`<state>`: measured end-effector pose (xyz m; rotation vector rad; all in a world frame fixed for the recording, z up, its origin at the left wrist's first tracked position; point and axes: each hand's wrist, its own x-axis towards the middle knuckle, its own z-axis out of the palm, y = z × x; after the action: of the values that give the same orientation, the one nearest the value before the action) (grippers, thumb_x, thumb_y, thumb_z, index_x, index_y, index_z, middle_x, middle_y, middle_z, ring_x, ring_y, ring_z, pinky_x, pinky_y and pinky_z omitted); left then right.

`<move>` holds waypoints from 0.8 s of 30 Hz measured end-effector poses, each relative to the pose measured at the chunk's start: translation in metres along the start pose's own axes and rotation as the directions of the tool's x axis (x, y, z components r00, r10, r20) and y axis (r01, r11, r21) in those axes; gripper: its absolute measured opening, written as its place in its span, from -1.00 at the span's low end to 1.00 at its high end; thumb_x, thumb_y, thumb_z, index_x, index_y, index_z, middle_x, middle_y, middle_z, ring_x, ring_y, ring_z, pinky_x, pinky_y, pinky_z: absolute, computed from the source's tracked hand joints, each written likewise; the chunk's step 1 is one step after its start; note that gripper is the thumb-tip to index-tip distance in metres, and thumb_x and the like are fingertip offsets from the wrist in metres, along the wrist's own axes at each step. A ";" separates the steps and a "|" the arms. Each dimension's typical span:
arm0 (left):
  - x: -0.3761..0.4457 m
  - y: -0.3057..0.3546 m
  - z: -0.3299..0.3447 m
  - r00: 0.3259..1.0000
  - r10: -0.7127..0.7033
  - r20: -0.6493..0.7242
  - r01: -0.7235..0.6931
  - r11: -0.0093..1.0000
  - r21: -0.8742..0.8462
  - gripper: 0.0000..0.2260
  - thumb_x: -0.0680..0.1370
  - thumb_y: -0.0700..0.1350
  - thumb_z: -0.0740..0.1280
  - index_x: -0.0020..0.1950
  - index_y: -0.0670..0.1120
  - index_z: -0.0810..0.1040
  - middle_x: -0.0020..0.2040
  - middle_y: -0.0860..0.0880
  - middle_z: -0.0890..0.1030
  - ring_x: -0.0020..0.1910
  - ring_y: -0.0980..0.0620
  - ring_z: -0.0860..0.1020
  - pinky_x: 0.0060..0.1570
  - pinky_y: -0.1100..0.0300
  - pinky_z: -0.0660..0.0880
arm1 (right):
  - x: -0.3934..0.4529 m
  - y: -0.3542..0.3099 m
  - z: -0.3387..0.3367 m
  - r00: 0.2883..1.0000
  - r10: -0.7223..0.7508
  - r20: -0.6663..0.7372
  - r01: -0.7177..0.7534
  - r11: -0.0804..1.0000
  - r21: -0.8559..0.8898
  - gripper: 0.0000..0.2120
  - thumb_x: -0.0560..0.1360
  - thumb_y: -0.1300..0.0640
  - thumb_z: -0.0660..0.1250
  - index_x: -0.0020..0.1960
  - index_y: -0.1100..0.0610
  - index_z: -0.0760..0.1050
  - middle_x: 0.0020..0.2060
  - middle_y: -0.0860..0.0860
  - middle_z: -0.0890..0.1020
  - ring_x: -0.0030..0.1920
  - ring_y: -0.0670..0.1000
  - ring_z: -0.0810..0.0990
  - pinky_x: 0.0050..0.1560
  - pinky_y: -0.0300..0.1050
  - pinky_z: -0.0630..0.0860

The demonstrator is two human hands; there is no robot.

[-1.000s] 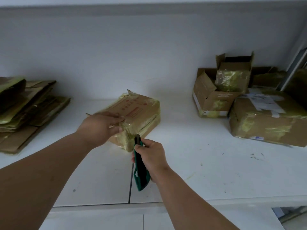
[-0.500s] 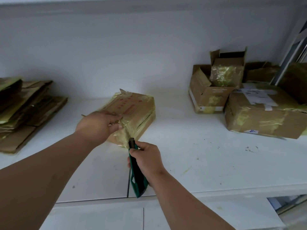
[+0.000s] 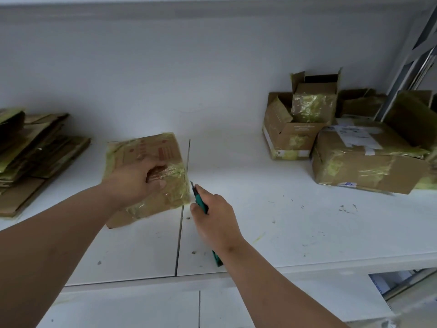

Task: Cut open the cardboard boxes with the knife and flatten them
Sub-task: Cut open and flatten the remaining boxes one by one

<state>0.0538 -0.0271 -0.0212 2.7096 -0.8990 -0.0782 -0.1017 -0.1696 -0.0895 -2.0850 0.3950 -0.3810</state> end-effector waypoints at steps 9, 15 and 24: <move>-0.006 0.001 -0.002 0.998 0.027 0.056 -0.035 0.989 0.141 -0.50 0.61 0.23 0.13 0.54 0.28 0.12 0.57 0.19 0.14 0.52 0.03 0.20 0.39 0.13 0.20 | 0.007 -0.012 0.014 0.999 -0.052 0.002 0.052 0.995 -0.082 -0.54 0.65 0.01 0.11 0.54 -0.18 0.22 0.00 0.06 0.45 -0.03 0.03 0.50 0.04 -0.07 0.51; -0.003 -0.004 0.000 0.999 0.041 0.035 -0.045 0.989 0.140 -0.51 0.59 0.26 0.14 0.53 0.30 0.16 0.54 0.20 0.23 0.48 0.03 0.28 0.33 0.12 0.29 | 0.008 -0.015 0.019 0.994 -0.081 -0.076 0.078 0.996 -0.043 -0.54 0.64 0.11 0.12 0.52 -0.12 0.28 0.02 0.08 0.47 0.00 0.05 0.50 0.08 -0.02 0.51; 0.003 -0.009 0.003 0.999 0.038 0.037 -0.043 0.991 0.126 -0.52 0.59 0.27 0.14 0.51 0.31 0.19 0.52 0.14 0.29 0.47 -0.01 0.30 0.29 0.14 0.28 | 0.017 -0.008 0.023 0.995 -0.049 -0.087 0.045 0.998 -0.051 -0.61 0.62 0.14 0.13 0.39 -0.15 0.41 -0.12 0.02 0.44 -0.19 -0.12 0.43 -0.29 -0.36 0.30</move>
<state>0.0607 -0.0226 -0.0265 2.8132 -1.0006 -0.0608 -0.0757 -0.1556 -0.0918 -2.1331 0.4111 -0.4970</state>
